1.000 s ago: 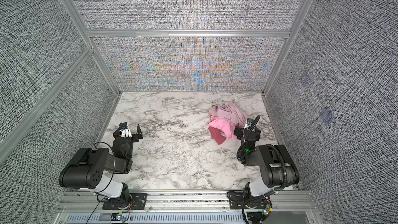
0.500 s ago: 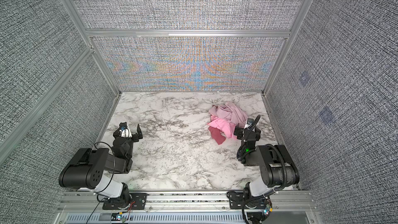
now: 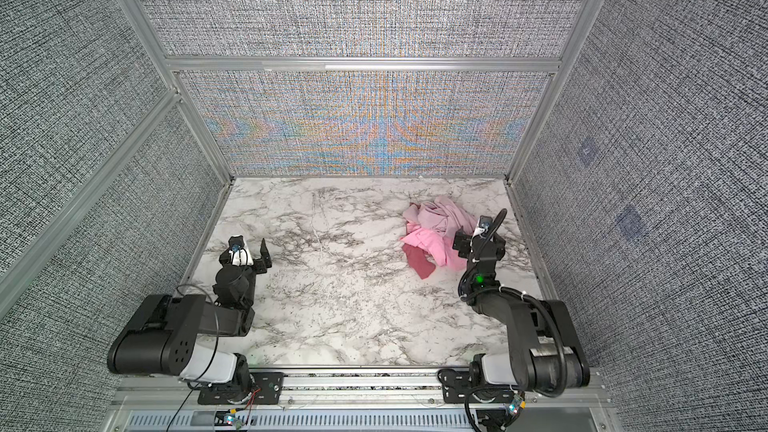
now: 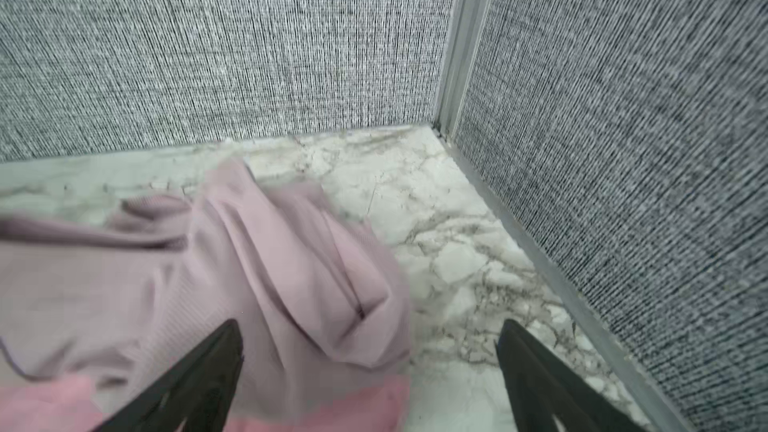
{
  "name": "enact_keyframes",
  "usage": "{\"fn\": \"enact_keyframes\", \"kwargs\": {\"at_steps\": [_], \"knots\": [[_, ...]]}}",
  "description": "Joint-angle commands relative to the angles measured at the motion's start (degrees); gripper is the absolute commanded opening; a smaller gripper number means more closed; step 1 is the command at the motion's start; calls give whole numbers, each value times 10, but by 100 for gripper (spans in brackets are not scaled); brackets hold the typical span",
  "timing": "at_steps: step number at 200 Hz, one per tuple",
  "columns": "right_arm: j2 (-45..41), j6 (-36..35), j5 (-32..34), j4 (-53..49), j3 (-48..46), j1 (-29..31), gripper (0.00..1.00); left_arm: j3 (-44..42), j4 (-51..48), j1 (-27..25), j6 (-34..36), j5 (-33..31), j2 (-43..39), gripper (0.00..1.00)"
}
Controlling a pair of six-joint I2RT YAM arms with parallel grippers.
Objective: Pick out a specific cloth from the pile
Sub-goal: 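Reach the right gripper onto the rose-red cloth while the left arm rises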
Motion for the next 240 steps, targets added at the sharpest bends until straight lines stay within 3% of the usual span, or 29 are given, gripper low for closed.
{"fn": "enact_keyframes", "kwargs": {"at_steps": [1, 20, 49, 92, 107, 186, 240], "knots": [[-43, 15, 35, -190, 61, 28, 96, 36, -134, -4, -9, -29, -96, 76], [-60, 34, 17, -290, 109, 64, 92, 99, -281, -9, -68, 4, -174, 71], [-31, 51, 25, -416, 174, 171, 86, 175, -433, -34, -137, 28, -192, 67], [60, 148, -40, -543, 241, 237, 60, 235, -562, -79, -189, 38, -159, 65], [82, 160, -51, -549, 244, 248, 55, 246, -578, -92, -191, 45, -148, 64], [148, 204, -62, -550, 233, 262, 50, 249, -570, -104, -184, 61, -131, 64], [192, 200, -39, -542, 252, 263, 46, 248, -571, -104, -186, 65, -128, 64]]}}
